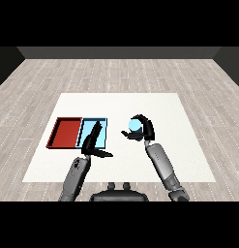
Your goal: Pick the blue can and put it in the blue box
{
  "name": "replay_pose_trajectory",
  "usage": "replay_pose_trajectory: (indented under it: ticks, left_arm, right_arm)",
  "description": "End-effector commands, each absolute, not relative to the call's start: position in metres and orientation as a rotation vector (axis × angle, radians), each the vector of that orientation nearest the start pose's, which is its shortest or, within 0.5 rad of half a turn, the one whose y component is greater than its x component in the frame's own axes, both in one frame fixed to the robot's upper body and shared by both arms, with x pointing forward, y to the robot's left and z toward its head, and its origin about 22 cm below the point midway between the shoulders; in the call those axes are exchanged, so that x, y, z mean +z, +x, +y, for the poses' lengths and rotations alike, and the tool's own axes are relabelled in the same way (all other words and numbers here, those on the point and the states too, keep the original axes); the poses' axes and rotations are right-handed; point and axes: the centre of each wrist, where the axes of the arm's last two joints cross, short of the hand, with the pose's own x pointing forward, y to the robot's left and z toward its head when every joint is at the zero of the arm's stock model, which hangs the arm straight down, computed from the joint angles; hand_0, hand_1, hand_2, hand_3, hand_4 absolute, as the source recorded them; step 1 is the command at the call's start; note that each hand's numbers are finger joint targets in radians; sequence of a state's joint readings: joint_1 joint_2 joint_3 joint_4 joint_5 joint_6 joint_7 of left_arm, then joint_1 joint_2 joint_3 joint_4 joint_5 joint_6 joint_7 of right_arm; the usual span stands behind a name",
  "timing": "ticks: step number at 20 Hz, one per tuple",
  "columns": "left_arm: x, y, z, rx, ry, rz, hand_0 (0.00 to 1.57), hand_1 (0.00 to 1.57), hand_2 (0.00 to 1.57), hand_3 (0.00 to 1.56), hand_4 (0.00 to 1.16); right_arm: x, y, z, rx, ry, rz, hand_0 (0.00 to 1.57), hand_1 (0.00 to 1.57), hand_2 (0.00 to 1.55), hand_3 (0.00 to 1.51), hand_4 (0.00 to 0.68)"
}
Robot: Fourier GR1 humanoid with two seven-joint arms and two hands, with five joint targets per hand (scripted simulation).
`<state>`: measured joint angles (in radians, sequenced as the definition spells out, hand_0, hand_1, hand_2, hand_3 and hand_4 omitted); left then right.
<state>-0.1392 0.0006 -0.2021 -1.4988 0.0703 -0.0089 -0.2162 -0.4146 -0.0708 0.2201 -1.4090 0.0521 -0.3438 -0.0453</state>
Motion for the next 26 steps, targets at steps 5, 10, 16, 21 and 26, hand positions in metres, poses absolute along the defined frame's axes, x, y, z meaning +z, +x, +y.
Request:
replay_pose_trajectory:
  ticks: [5, 10, 16, 21, 26]
  left_arm:
    - [-0.001, 0.276, 0.142, -0.197, -0.314, -1.753, 0.00, 0.00, 0.00, 0.00, 0.00]
    - [-0.011, 0.290, 0.126, -0.167, -0.292, -1.739, 0.00, 0.00, 0.00, 0.00, 0.00]
    - [0.007, 0.298, 0.107, -0.154, -0.333, -1.726, 0.00, 0.00, 0.00, 0.00, 0.00]
    - [-0.013, 0.287, 0.118, -0.131, -0.352, -1.678, 0.00, 0.00, 0.00, 0.00, 0.00]
    - [-0.022, 0.276, 0.107, -0.143, -0.351, -1.657, 0.00, 0.00, 0.00, 0.00, 0.00]
  right_arm:
    - [0.059, 0.316, -0.135, 0.191, -0.075, -1.879, 1.46, 1.46, 1.46, 1.40, 0.609]
    - [0.059, 0.301, -0.150, 0.172, -0.074, -1.875, 1.49, 1.49, 1.47, 1.40, 0.615]
    - [0.074, 0.312, -0.129, 0.221, -0.044, -1.914, 1.49, 1.49, 1.47, 1.40, 0.610]
    - [0.067, 0.309, -0.115, 0.234, -0.033, -1.907, 1.48, 1.48, 1.46, 1.40, 0.604]
    - [0.065, 0.304, -0.100, 0.213, -0.002, -1.916, 1.49, 1.49, 1.46, 1.39, 0.609]
